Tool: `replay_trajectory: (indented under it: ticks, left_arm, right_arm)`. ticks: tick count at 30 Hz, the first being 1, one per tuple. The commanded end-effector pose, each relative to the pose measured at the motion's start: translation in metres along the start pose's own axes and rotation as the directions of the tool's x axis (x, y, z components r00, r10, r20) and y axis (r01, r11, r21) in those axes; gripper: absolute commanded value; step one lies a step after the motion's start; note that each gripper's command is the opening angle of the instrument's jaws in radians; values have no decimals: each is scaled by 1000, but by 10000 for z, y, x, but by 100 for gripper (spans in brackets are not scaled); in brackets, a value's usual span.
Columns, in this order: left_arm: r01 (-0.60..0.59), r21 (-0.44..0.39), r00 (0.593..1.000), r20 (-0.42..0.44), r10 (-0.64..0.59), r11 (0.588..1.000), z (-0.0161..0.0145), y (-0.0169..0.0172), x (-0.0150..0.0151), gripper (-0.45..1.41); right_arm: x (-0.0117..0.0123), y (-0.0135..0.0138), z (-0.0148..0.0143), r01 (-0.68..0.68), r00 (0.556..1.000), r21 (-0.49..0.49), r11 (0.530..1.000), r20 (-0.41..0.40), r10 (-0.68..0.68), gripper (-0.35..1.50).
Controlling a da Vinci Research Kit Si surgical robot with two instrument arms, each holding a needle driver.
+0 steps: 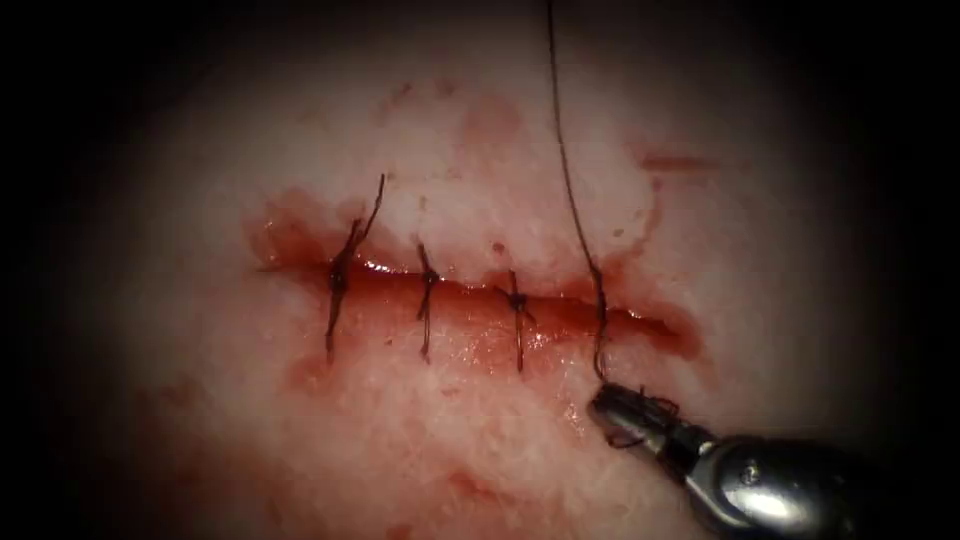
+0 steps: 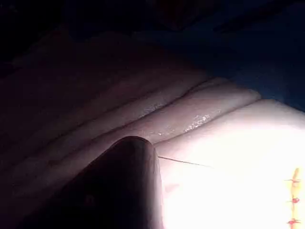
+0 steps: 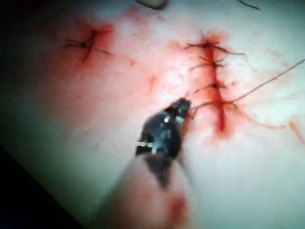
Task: Wound Closure
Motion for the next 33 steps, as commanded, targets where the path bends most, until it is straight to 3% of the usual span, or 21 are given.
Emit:
replay_trajectory:
  ticks: [1,9,21,33]
  left_arm:
    - [11,9,1000,-2,-11,1000,5,-11,6,-45]
    - [-5,57,1000,-21,6,998,12,-57,12,-45]
    - [8,92,1000,-29,-5,996,36,-76,18,-45]
    - [20,127,999,-30,-17,992,57,-100,19,-45]
  right_arm:
    - [-7,-14,2,4,1000,12,1000,3,-4,-35]
    - [-7,-21,-1,9,1000,32,999,8,-9,-35]
    - [-9,-29,-20,12,1000,57,998,19,-13,-35]
    - [-13,-65,-34,4,1000,121,993,29,-8,-35]
